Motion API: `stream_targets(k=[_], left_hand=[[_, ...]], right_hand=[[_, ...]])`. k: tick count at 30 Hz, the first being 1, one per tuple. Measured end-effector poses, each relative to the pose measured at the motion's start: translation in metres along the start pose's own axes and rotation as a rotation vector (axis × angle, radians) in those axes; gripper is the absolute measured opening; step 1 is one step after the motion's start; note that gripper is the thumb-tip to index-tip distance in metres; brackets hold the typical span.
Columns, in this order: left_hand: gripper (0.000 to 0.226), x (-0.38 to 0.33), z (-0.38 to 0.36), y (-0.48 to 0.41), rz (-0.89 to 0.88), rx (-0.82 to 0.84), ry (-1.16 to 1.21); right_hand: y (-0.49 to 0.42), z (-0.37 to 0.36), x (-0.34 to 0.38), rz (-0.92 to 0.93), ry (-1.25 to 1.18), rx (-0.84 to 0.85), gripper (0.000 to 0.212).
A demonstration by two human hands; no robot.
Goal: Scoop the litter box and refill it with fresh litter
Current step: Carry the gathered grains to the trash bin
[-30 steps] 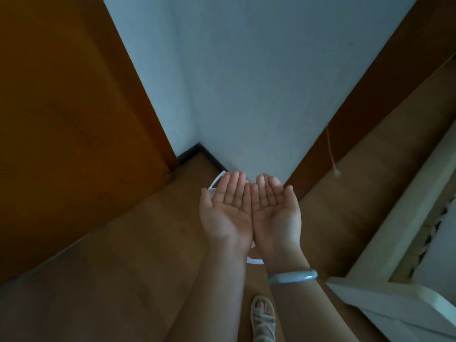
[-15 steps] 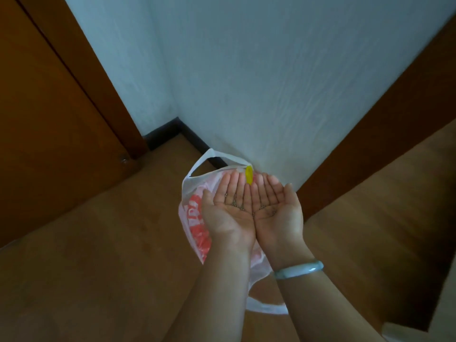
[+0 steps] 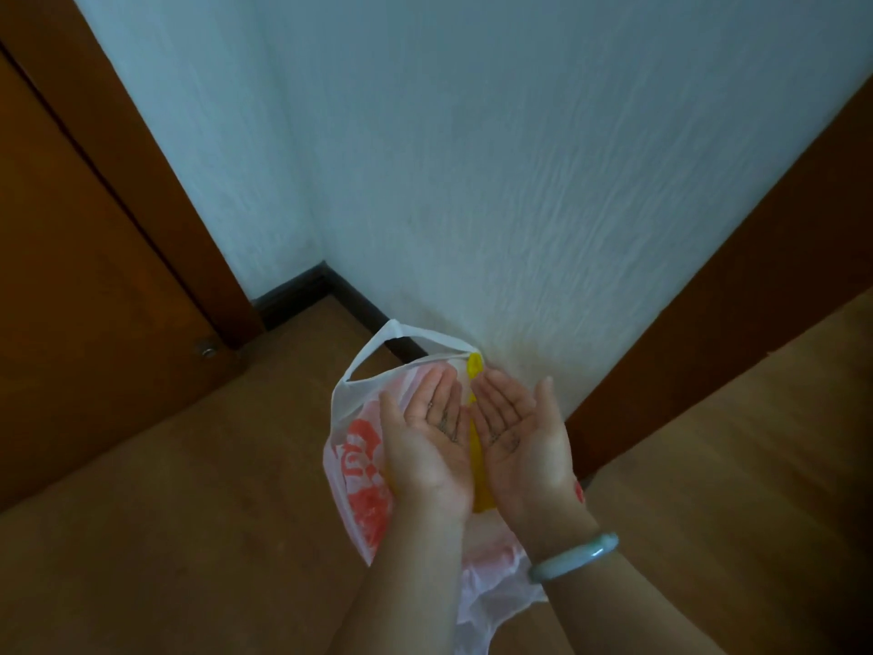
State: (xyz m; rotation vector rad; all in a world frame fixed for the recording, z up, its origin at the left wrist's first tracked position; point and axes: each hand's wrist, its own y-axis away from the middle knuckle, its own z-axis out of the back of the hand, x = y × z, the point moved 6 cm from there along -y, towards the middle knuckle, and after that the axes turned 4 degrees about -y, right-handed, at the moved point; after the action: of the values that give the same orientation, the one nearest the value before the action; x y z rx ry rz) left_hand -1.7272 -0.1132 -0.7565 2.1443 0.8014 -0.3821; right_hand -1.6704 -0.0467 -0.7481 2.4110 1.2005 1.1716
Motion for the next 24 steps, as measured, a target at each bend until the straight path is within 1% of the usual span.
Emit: stream_targets(k=[3, 6, 7, 10, 11, 12, 13, 16, 18, 20, 21, 23, 24], left_hand=[[0.069, -0.005, 0.000, 0.002, 0.040, 0.082, -0.325], [0.071, -0.006, 0.001, 0.006, 0.108, 0.130, -0.567], [0.075, -0.007, 0.004, 0.005, 0.119, 0.120, -0.628], [0.105, -0.008, 0.014, 0.003, 0.159, 0.057, -0.748], [0.105, -0.009, 0.016, 0.001, 0.135, 0.039, -0.836], [0.098, -0.012, 0.016, 0.003, 0.100, 0.023, -0.957], [0.090, -0.016, 0.013, 0.005, 0.047, 0.026, -1.084], [0.062, -0.020, 0.007, 0.005, -0.151, 0.132, -1.440], [0.053, -0.018, 0.007, 0.004, -0.332, 0.190, -1.584], [0.055, -0.018, 0.008, 0.004, -0.458, 0.186, -1.677], [0.053, -0.019, 0.009, 0.002, -0.489, 0.162, -1.686], [0.045, -0.022, 0.012, -0.004, -0.467, 0.063, -1.634], [0.043, -0.024, 0.016, -0.009, -0.439, 0.009, -1.598]], right_hand=[[-0.001, -0.003, -0.002, -0.013, 0.257, 0.093, 0.064], [0.000, -0.004, -0.003, -0.049, 0.396, 0.136, 0.073], [-0.001, -0.003, -0.003, -0.050, 0.434, 0.135, 0.078], [-0.002, -0.005, -0.007, -0.088, 0.494, 0.176, 0.100], [-0.003, -0.005, -0.009, -0.106, 0.505, 0.190, 0.105], [-0.003, -0.005, -0.010, -0.126, 0.507, 0.214, 0.104], [-0.004, -0.003, -0.010, -0.120, 0.527, 0.215, 0.099], [-0.005, 0.001, -0.004, -0.032, 0.664, 0.223, 0.074], [-0.006, 0.007, -0.002, 0.019, 0.773, 0.206, 0.065], [0.000, 0.007, 0.000, 0.049, 0.873, 0.211, 0.058], [0.000, 0.009, 0.002, 0.058, 0.897, 0.204, 0.061], [-0.001, 0.012, -0.001, 0.013, 0.891, 0.186, 0.071], [0.000, 0.012, -0.002, -0.005, 0.891, 0.197, 0.069]])
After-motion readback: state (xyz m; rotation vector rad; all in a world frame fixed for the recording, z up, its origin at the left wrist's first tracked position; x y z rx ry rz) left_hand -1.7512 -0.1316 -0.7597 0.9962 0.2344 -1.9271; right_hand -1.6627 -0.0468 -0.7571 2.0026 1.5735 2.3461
